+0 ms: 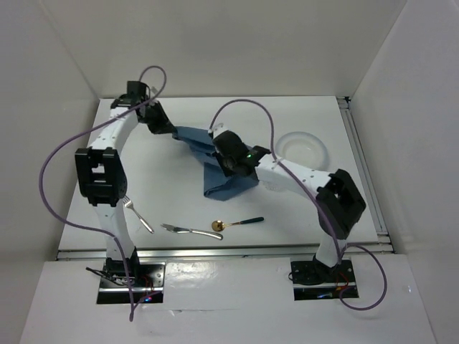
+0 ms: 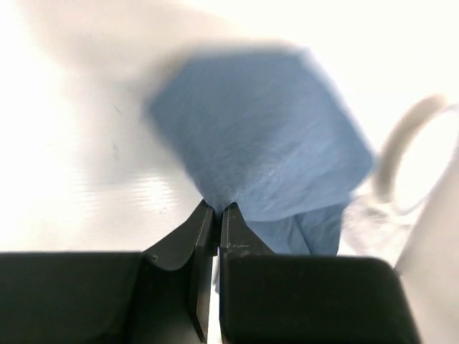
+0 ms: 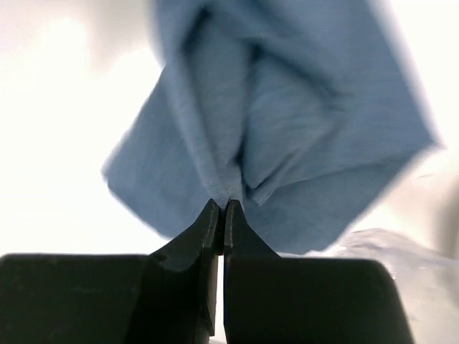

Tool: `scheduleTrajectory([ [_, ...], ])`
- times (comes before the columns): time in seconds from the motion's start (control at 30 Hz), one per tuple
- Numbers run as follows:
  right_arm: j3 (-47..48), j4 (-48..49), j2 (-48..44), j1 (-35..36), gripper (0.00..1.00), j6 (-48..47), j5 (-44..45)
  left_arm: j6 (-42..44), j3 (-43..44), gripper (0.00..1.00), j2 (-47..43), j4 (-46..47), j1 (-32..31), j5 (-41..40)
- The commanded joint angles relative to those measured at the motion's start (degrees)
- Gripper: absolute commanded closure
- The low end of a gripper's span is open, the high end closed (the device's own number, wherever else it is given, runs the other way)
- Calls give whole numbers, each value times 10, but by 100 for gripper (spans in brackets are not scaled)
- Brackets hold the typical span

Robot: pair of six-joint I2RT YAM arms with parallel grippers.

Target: Set the dinner table for one person

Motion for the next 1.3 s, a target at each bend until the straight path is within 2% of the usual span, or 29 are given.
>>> scheduleTrajectory([
  [0.0,47,13,-75,-26,100,-15,26,14,53,100,-80,-14,30,24],
  [0.13,101,-6,-107,-33,100,-32,46,9,81,100,-125,-24,69,39],
  [0.27,129,-11,-146,-38,100,-45,59,-33,65,100,-183,14,133,130],
  [0.33,148,-11,-167,-38,100,-50,59,-50,65,100,-213,14,152,145],
  [0.5,156,-16,-212,-38,100,-44,53,-113,30,100,-276,33,222,190],
  [0.63,141,15,-231,-44,100,-39,41,-125,19,100,-297,40,238,190],
  [0.77,180,36,-179,-50,100,-77,70,-152,43,100,-254,54,238,205],
  [0.83,194,70,-151,-81,100,-104,75,-173,48,100,-231,90,238,205],
  [0.9,210,105,-124,-116,100,-104,21,-196,59,100,-207,107,232,218],
  [1.03,305,125,-47,-198,100,-98,-30,-220,152,100,-120,124,217,230],
  [1.2,420,159,50,-231,100,-110,-10,-275,282,100,-44,195,199,259],
  [1.27,448,173,55,-249,100,-103,-30,-293,315,100,-24,216,199,264],
])
